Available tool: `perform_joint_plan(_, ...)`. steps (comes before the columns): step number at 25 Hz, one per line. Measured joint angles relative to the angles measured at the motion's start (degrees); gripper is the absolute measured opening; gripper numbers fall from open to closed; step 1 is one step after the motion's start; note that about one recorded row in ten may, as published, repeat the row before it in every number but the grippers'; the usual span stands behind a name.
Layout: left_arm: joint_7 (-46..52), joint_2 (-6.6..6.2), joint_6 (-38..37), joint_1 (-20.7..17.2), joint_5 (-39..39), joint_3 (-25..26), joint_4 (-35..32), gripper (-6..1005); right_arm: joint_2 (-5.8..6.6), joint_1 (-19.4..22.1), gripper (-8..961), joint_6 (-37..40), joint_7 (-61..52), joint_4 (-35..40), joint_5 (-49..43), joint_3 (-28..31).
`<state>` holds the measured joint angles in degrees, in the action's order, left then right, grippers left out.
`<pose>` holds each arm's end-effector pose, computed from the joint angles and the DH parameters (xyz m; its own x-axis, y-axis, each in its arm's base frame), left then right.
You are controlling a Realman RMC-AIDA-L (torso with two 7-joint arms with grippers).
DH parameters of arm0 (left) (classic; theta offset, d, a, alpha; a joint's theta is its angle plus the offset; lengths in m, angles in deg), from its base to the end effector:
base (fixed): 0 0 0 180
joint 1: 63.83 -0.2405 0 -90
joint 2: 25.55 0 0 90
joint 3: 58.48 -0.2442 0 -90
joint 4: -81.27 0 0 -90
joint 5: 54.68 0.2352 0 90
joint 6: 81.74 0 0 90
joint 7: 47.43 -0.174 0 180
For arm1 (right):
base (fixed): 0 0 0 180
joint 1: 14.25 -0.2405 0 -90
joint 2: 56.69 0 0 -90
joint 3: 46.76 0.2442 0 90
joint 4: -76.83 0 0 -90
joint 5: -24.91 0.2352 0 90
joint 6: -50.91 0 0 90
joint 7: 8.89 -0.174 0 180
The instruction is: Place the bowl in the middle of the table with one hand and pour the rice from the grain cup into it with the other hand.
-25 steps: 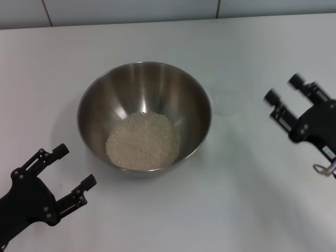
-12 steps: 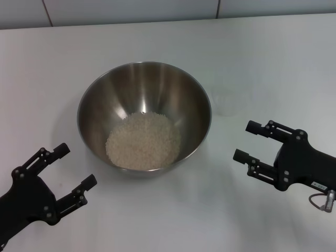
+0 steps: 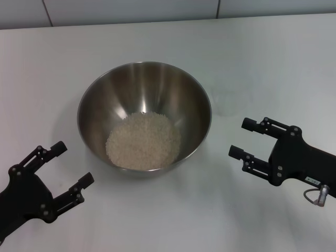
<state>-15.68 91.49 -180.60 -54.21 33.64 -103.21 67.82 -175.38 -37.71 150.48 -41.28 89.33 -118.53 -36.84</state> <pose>-0.3275 0.2174 -0.0361 0.6980 -0.0008 0.7161 0.4364 -0.7924 -0.4262 0.3051 0.2590 -0.0500 0.7178 -0.0154 -0.6961 -0.3776 -0.8486 -0.3706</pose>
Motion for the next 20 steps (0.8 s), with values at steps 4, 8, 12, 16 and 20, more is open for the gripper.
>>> perform_joint_plan(4,0.26,-0.30,-0.04,0.20,0.02,0.00,0.00,837,-0.04,-0.14,651,-0.06,0.01,0.03,0.00,-0.02)
perform_joint_plan(8,0.61,-0.86,-0.11,0.22,-0.15,0.00,0.00,836,-0.05,-0.27,651,-0.83,0.92,0.06,-0.09,-0.09)
perform_joint_plan(12,1.03,-1.07,-0.53,0.46,0.01,-0.47,-0.84,836,-0.14,-1.28,652,-0.81,1.66,-0.32,-0.25,-2.55)
perform_joint_plan(16,3.02,-1.20,-1.52,0.70,0.51,-0.76,-2.49,836,-0.14,-1.81,652,-0.61,1.38,-0.31,-0.25,-3.58)
perform_joint_plan(20,4.88,-1.79,-2.57,1.16,0.82,-0.79,-3.62,836,-0.03,-2.15,652,-0.38,1.29,-0.30,-0.25,-3.74)
